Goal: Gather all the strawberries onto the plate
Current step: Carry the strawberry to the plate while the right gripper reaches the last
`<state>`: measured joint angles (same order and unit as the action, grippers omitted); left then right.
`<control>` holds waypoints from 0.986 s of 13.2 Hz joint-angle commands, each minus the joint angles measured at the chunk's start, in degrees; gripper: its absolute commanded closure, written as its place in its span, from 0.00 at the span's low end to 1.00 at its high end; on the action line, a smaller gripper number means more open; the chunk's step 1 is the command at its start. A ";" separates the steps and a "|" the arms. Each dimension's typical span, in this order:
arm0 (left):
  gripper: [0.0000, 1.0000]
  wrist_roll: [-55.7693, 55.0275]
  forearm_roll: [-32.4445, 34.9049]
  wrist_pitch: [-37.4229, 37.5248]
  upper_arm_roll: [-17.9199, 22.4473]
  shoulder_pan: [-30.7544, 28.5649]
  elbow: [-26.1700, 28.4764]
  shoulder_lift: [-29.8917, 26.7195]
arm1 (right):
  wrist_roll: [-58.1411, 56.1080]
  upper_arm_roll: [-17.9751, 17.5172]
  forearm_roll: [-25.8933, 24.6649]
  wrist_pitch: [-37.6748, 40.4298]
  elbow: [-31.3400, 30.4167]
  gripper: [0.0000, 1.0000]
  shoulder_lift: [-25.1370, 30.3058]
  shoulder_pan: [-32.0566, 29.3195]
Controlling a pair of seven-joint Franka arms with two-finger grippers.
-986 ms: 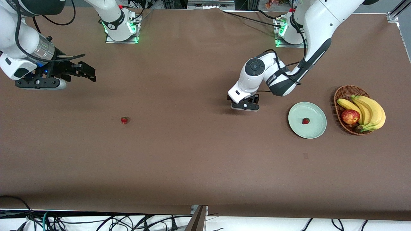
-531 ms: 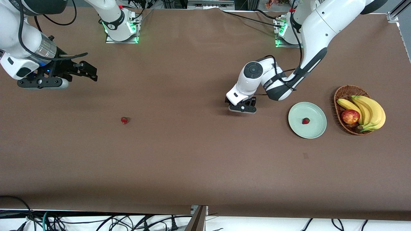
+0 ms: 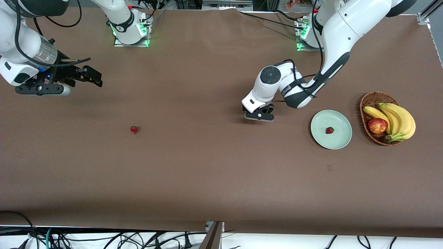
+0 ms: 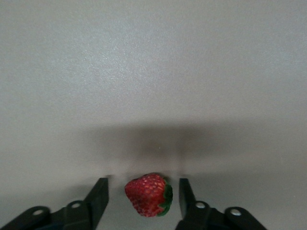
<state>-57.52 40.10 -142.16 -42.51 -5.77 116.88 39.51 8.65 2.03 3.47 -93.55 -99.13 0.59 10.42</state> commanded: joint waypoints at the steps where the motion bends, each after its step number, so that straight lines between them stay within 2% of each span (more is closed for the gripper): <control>1: 0.61 -1.45 1.91 0.22 0.49 0.67 -0.87 0.57 | -0.66 -0.63 -0.22 0.82 -0.80 0.00 1.78 -0.58; 3: 0.82 -1.45 1.91 0.66 0.41 0.33 -0.87 0.22 | -0.74 -0.63 -0.31 0.82 -0.98 0.00 1.78 -0.58; 4: 0.85 -1.36 1.91 0.75 0.23 -0.03 -0.87 -0.13 | -0.74 -0.63 -0.31 0.82 -0.89 0.00 1.78 -0.58; 6: 0.85 -0.84 1.82 1.71 -0.03 -0.73 -0.87 -2.58 | -0.83 -0.63 -0.39 0.91 -1.07 0.00 1.78 -0.58; 9: 0.88 2.04 0.95 11.10 -1.43 -1.17 -1.74 -6.37 | -1.01 -0.71 -0.39 0.91 -1.24 0.00 1.69 -0.58; 11: 0.88 10.28 -0.02 15.14 -4.06 -5.36 -2.01 -7.43 | -1.27 -0.71 -0.39 0.91 -1.33 0.00 1.69 -0.58; 13: 0.88 20.91 -2.91 18.14 -9.50 -14.05 -2.10 -7.43 | -1.27 -0.71 -0.39 0.82 -1.42 0.00 1.43 -0.58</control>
<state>-46.46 39.53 -126.68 -47.17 -11.78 114.33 33.21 8.29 1.92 3.47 -92.93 -99.25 0.87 10.43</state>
